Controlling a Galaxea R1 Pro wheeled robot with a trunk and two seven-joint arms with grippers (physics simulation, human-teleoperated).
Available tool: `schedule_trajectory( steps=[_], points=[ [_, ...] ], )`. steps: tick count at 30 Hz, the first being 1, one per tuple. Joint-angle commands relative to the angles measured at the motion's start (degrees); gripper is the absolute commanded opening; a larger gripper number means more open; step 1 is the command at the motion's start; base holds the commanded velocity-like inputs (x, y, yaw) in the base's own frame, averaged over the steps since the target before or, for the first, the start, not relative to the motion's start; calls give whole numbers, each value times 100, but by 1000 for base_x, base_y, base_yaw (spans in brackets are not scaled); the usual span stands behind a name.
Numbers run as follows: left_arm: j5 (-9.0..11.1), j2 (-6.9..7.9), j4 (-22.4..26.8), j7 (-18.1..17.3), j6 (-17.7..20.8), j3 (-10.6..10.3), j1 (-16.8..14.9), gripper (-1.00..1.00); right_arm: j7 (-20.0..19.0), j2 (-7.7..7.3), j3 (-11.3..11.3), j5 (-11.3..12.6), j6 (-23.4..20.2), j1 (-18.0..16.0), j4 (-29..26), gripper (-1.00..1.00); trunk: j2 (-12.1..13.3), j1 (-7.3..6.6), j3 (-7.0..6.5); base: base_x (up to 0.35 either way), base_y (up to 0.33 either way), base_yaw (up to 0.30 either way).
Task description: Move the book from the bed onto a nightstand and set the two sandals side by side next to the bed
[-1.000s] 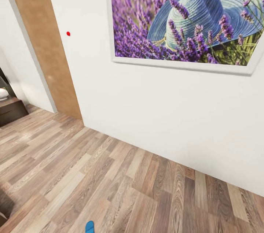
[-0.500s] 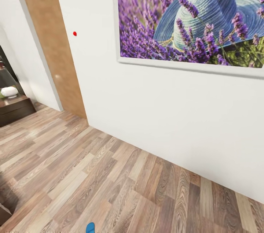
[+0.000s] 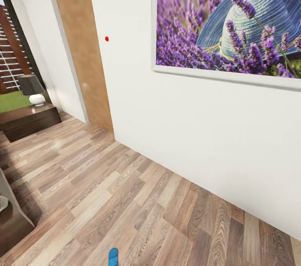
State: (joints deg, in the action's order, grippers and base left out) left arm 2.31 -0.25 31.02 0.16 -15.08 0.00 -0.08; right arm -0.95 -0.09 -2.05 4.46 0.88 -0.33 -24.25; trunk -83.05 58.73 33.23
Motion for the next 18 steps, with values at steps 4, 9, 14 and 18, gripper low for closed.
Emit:
schedule_trajectory(
  steps=[4, 9, 14, 18],
  points=[
    [24, -1, 1, 2, -13, 0, -1, 100, -10, 1, -6, 47, 9, 1, 0, 100, -2, 0, 5, 0, 0, 26],
    [24, -1, 1, 2, -13, 0, -1, 100, -10, 1, -12, 52, 9, -2, 5, 100, -2, 0, 5, 0, 0, 6],
    [24, -1, 1, 2, -13, 0, -1, 100, -11, 1, 4, 53, 9, -2, 8, 100, -2, 0, 5, 0, 0, 1],
    [24, -1, 1, 2, -13, 0, -1, 100, -16, -14, -19, 59, 2, 0, 8, 100, -2, 0, 5, 0, 0, 0]
  ],
)
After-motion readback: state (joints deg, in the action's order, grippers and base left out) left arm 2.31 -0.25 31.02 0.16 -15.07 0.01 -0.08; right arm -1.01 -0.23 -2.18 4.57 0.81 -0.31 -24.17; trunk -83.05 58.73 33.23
